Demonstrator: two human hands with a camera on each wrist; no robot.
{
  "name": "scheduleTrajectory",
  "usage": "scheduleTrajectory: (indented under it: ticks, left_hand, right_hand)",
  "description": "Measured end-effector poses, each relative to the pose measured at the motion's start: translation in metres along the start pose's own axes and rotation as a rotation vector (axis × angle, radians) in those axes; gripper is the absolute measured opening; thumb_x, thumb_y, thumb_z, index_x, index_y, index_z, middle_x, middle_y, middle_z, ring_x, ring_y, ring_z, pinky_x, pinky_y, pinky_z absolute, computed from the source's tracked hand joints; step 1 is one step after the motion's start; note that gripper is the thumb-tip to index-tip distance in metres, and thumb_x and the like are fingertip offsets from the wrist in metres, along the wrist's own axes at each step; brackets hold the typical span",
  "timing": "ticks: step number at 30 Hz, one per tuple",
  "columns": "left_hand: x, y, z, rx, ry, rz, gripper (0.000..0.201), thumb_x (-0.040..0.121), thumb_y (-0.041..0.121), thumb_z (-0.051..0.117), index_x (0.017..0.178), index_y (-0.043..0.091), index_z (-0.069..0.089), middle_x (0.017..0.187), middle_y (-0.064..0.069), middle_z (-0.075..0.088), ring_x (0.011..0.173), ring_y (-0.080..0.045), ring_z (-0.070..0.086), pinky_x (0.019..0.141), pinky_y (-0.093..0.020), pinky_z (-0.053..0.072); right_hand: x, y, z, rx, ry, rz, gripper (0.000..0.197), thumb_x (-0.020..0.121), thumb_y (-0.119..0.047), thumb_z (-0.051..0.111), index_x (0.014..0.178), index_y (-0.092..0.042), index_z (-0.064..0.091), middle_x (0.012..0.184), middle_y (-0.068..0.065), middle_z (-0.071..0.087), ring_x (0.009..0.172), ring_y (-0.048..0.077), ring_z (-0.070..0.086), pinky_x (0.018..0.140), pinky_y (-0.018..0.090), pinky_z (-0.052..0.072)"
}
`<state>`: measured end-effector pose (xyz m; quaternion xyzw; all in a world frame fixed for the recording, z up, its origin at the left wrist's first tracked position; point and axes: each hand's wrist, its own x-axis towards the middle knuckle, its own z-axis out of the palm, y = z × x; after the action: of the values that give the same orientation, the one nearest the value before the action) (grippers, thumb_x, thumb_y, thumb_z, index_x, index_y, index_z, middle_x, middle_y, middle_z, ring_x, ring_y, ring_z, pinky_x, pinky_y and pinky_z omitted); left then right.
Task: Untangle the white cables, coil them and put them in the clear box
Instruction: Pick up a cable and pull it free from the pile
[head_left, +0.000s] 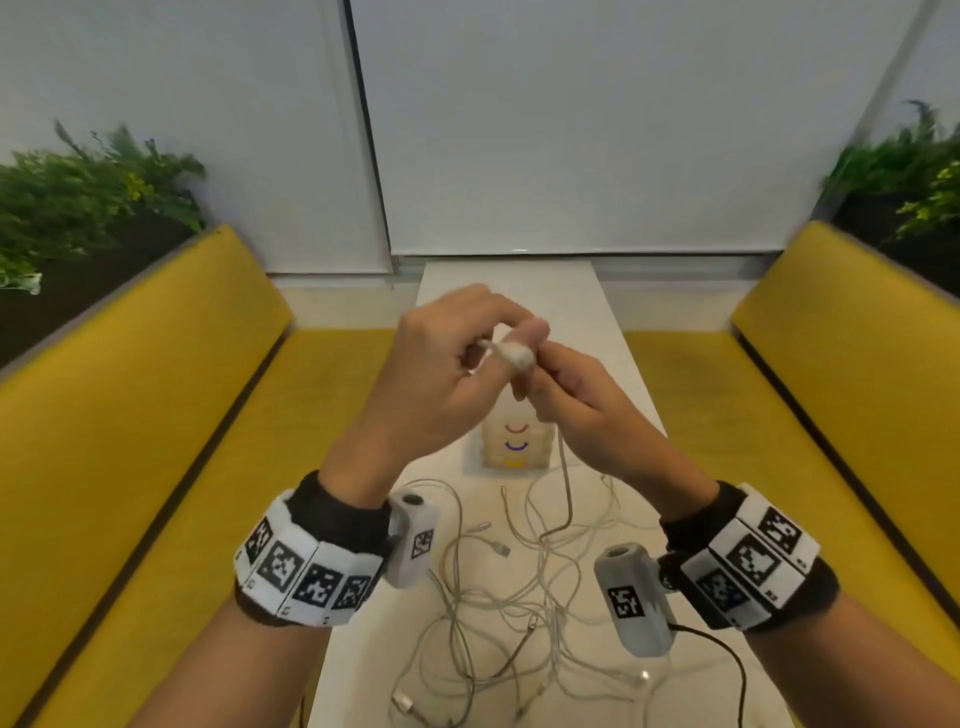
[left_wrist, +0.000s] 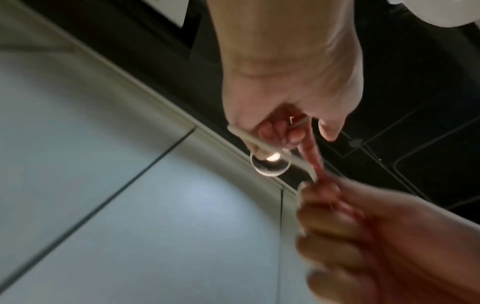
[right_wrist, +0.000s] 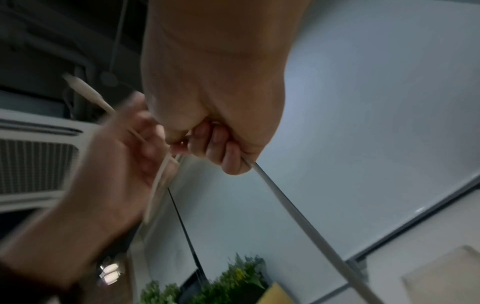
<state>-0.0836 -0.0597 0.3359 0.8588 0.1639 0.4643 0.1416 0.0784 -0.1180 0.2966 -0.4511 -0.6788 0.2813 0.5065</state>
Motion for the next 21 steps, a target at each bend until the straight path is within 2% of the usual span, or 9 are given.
scheduleTrajectory:
  ticks: [1,3,6,9,10,12,15,18,21]
  left_hand:
    - [-0.003,-0.001,0.004,-0.012,-0.078,-0.059,0.019,0.099,0.026,0.061,0.101,0.011,0.072,0.074,0.020,0.056,0.064,-0.004,0.051,0.060,-0.017,0.039]
    - [-0.008,-0.006,0.009,-0.042,-0.143,-0.159,0.024,0.096,0.037,0.062,0.110,0.019,0.070,0.067,0.019,0.046,0.060,-0.003,0.046,0.057,-0.011,0.033]
    - [-0.012,-0.019,0.009,0.047,-0.218,-0.129,0.034,0.096,0.047,0.056,0.082,0.019,0.068,0.068,0.009,0.048,0.062,-0.009,0.048,0.057,-0.020,0.036]
    - [-0.015,-0.025,0.010,0.014,-0.359,-0.105,0.038,0.100,0.034,0.052,0.070,0.013,0.063,0.066,0.002,0.051,0.062,-0.010,0.050,0.057,-0.026,0.037]
    - [-0.016,-0.024,0.009,-0.038,-0.329,-0.118,0.035,0.101,0.028,0.051,0.069,0.015,0.060,0.065,0.005,0.050,0.061,-0.006,0.050,0.058,-0.021,0.037]
    - [-0.013,-0.021,-0.001,-0.140,-0.102,-0.226,0.034,0.102,0.027,0.048,0.071,0.020,0.057,0.063,0.011,0.049,0.060,0.002,0.048,0.059,-0.016,0.038]
    - [-0.004,-0.029,-0.031,-0.263,0.238,-0.366,0.040,0.105,0.038,0.041,0.068,0.023,0.046,0.060,0.010,0.040,0.054,-0.005,0.036,0.053,-0.027,0.031]
    - [0.000,-0.039,-0.049,-0.189,0.329,-0.340,0.042,0.107,0.035,0.042,0.066,0.026,0.037,0.061,0.001,0.031,0.054,-0.013,0.026,0.051,-0.032,0.020]
    - [0.002,-0.048,-0.062,-0.193,0.531,-0.404,0.043,0.105,0.040,0.043,0.064,0.028,0.039,0.058,0.003,0.033,0.052,-0.013,0.027,0.050,-0.032,0.022]
  right_hand:
    - [0.001,-0.003,-0.001,0.030,0.003,-0.013,0.024,0.101,-0.026,0.043,0.083,-0.020,0.057,0.069,0.002,0.048,0.062,0.009,0.040,0.058,0.027,0.035]
    - [0.004,-0.005,-0.007,0.062,-0.016,-0.016,0.023,0.100,-0.027,0.045,0.083,-0.020,0.058,0.068,0.017,0.045,0.060,0.018,0.038,0.055,0.034,0.033]
    - [0.003,-0.003,-0.018,0.125,-0.001,-0.015,0.023,0.101,-0.025,0.044,0.087,-0.020,0.060,0.065,0.006,0.041,0.057,0.015,0.034,0.052,0.029,0.031]
    - [-0.001,0.001,-0.031,0.154,0.013,-0.020,0.023,0.103,-0.022,0.043,0.098,-0.014,0.064,0.064,0.001,0.037,0.057,0.022,0.027,0.051,0.035,0.026]
    - [-0.003,0.003,-0.034,0.158,-0.009,-0.022,0.021,0.102,-0.025,0.046,0.101,-0.014,0.064,0.064,0.001,0.037,0.057,0.023,0.026,0.051,0.036,0.026]
    - [-0.011,0.014,-0.040,0.135,-0.057,0.003,0.023,0.099,-0.036,0.051,0.099,-0.017,0.063,0.062,-0.004,0.039,0.054,0.017,0.028,0.049,0.031,0.026]
    - [-0.036,0.048,-0.050,0.029,-0.056,0.124,0.040,0.091,-0.058,0.052,0.081,-0.021,0.062,0.060,-0.005,0.042,0.051,0.008,0.035,0.049,0.022,0.031]
    - [-0.065,0.095,-0.061,-0.111,-0.076,0.273,0.048,0.087,-0.070,0.047,0.067,-0.026,0.054,0.062,-0.003,0.043,0.056,0.009,0.037,0.053,0.029,0.033]
    - [-0.096,0.136,-0.072,-0.194,-0.062,0.417,0.057,0.090,-0.070,0.042,0.068,-0.018,0.045,0.064,-0.007,0.039,0.060,0.011,0.034,0.060,0.037,0.029]
